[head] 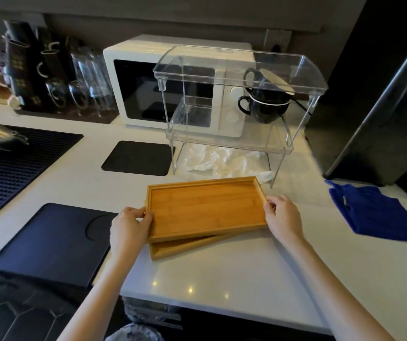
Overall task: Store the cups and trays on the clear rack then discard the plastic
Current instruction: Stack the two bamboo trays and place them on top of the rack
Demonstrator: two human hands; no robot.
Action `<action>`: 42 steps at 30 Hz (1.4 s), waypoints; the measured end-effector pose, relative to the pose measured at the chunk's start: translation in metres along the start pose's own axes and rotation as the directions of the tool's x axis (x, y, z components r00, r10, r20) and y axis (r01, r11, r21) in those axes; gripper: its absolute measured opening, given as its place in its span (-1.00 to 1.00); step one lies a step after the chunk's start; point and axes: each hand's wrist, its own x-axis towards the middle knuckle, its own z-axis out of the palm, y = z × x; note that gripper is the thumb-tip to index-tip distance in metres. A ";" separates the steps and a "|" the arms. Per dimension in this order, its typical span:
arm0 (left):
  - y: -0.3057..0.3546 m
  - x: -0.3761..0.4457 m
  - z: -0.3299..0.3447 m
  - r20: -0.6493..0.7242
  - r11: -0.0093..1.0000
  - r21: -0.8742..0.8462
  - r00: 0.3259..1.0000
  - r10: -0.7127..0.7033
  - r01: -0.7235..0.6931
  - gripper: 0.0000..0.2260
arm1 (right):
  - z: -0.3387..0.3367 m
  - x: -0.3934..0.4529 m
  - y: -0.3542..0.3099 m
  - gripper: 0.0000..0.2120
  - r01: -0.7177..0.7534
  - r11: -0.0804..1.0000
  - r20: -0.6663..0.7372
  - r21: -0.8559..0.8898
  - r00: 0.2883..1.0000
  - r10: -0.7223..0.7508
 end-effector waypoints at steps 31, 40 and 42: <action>0.001 -0.020 -0.023 0.256 0.799 -0.522 0.949 -0.186 0.298 -0.66 | -0.022 -0.066 -0.010 -0.70 -0.233 0.821 0.072 0.521 0.971 0.230; 0.043 -0.029 -0.048 0.182 0.798 -0.587 0.983 -0.034 0.137 -0.66 | -0.076 -0.080 -0.034 -0.71 -0.092 0.853 -0.122 0.514 0.976 0.178; 0.056 -0.028 -0.057 0.173 0.782 -0.616 0.985 0.014 0.097 -0.66 | -0.090 -0.078 -0.043 -0.71 -0.053 0.861 -0.156 0.506 0.976 0.151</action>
